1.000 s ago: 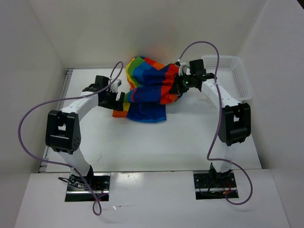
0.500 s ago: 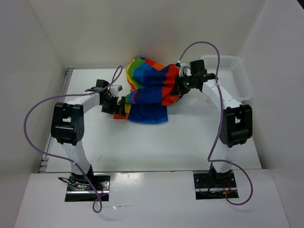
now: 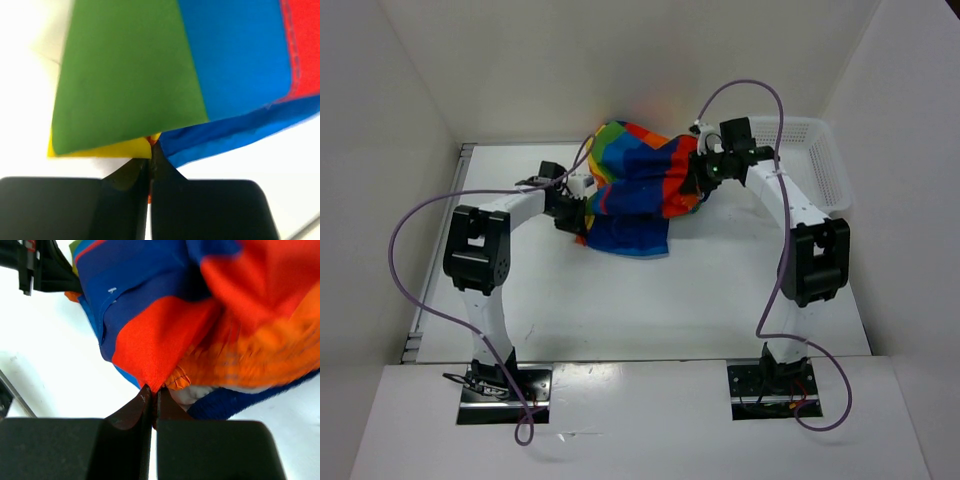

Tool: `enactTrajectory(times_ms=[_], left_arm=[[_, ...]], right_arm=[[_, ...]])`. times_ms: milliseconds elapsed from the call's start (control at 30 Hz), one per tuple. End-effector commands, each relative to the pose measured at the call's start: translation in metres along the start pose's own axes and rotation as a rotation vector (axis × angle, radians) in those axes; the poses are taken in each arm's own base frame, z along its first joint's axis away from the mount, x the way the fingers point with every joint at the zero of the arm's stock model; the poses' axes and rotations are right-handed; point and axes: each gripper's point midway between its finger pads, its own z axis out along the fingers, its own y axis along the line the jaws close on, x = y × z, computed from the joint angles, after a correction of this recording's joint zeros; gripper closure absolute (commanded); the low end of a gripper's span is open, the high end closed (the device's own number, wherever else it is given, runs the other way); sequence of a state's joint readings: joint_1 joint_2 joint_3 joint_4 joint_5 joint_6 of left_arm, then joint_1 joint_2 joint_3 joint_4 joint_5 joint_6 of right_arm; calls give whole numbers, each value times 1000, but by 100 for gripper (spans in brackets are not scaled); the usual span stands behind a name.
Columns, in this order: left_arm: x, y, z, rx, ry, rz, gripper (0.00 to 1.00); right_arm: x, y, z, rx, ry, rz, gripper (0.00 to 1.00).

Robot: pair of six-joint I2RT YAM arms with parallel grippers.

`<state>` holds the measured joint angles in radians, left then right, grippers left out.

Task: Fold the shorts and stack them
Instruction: Flatten the shorts out

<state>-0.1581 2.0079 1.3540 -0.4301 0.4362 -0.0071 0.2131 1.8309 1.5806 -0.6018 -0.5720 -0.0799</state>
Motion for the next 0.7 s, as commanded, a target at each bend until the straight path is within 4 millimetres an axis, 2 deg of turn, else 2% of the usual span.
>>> enactTrajectory(times_ms=[0,33,67,100,133,167,200,233,267,300,400,467,500,533,567,600,633,667], left_arm=[[-78,22,-39,-151,-183,67,100],[-106,41,-64,-274,-256,71,100],[-161,42,-112,-350,-400,100,100],[-186,60,-154,-472,-486,82,100],[-210,58,-196,-527,-584,89,100],[-239,47,-246,-571,-707,106,100],[-247,42,-288,-637,-788,97,100],[-255,33,-315,-658,-852,104,100],[-258,26,-336,-680,-897,104,100],[-259,9,-372,-698,-970,112,100],[-254,-7,-421,-757,-1073,98,100],[-248,-10,-434,-777,-1093,88,100],[-238,-18,-443,-777,-1098,89,100],[-228,-17,-439,-778,-1069,84,100],[-210,-9,-407,-767,-977,77,100],[-191,-21,-412,-758,-974,83,100],[-173,-27,-391,-735,-913,92,100],[-132,-21,-360,-734,-813,84,100]], right_arm=[[-78,3,-24,26,-170,-56,100],[-124,9,-45,57,-282,-106,100],[-147,8,-58,75,-344,-85,100],[-189,9,-87,99,-456,-116,100],[-208,10,-101,114,-512,-109,100],[-223,16,-114,119,-553,-122,100],[-246,20,-144,137,-628,-156,100],[-257,30,-159,128,-672,-160,100],[-264,30,-175,136,-706,-156,100],[-274,31,-192,142,-759,-164,100],[-276,43,-209,118,-788,-162,100],[-268,49,-206,86,-762,-165,100],[-255,41,-190,78,-712,-134,100],[-248,46,-195,78,-701,-125,100],[-227,34,-174,79,-624,-108,100],[-211,28,-163,87,-573,-95,100],[-192,34,-163,94,-528,-121,100],[-150,22,-128,86,-404,-71,100]])
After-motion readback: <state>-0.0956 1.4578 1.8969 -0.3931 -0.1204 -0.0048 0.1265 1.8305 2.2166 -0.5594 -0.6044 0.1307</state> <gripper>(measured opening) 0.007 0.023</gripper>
